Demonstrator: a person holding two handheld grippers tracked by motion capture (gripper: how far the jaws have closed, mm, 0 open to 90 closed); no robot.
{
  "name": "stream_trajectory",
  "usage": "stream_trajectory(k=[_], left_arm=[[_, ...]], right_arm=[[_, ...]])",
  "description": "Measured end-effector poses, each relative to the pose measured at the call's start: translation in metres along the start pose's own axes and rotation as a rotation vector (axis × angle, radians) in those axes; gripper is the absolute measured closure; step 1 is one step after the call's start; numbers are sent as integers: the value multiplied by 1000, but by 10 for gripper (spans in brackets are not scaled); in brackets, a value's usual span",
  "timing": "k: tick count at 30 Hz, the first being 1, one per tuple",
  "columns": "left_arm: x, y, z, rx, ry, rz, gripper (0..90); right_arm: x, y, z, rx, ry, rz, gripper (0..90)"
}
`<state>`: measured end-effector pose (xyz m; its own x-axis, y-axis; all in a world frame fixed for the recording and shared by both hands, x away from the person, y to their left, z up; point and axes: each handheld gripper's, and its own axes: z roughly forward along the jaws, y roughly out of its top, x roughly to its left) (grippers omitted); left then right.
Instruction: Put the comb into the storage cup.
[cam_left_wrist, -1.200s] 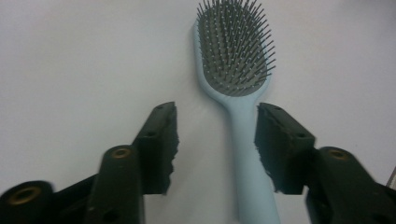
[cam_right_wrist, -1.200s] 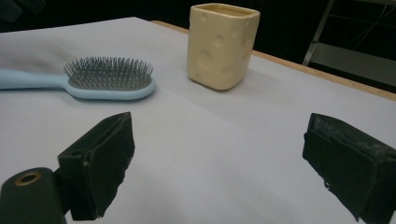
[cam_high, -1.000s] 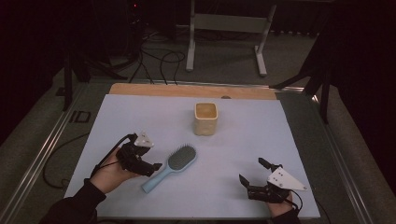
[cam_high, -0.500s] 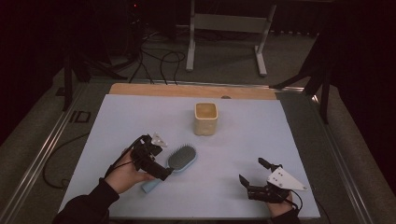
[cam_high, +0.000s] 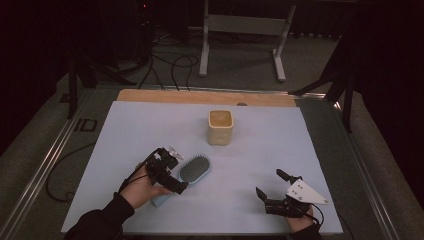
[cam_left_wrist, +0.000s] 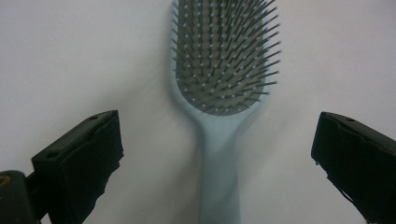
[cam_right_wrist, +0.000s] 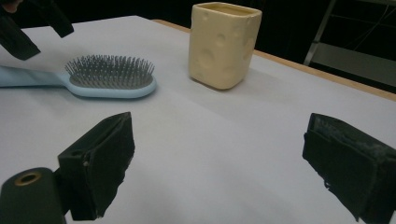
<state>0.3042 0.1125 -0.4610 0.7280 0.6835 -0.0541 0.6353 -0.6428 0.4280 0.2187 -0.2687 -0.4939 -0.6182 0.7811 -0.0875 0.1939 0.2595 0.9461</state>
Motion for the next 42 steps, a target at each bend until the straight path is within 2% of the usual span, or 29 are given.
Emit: stream_trajectory(k=[4, 6, 9, 16, 18, 19, 23, 28, 29, 31, 42], left_arm=[[1, -2, 9, 25, -21, 0, 85], [1, -2, 11, 32, -20, -2, 93], [1, -3, 16, 54, -21, 5, 186], [0, -2, 25, 90, -17, 10, 273], [-1, -2, 26, 94, -20, 20, 361], [-1, -2, 27, 97, -24, 28, 361], [0, -2, 29, 107, -18, 33, 461], [0, 0, 33, 130, -20, 28, 498], [0, 0, 33, 135, -21, 32, 539], [0, 0, 33, 137, -17, 36, 556], [0, 3, 34, 169, -6, 42, 611]], right_arm=[[0, 0, 0, 0, 0, -2, 91], [0, 0, 0, 1, -1, -2, 91], [0, 0, 0, 0, 0, -1, 91], [0, 0, 0, 1, -1, -1, 91], [0, 0, 0, 0, 0, 0, 91], [0, 0, 0, 0, 0, 0, 91], [0, 0, 0, 2, -1, -3, 91], [0, 0, 0, 1, -2, 1, 91], [0, 0, 0, -1, -1, -1, 91], [0, 0, 0, 0, -2, 0, 91], [0, 0, 0, 2, -3, -2, 91]])
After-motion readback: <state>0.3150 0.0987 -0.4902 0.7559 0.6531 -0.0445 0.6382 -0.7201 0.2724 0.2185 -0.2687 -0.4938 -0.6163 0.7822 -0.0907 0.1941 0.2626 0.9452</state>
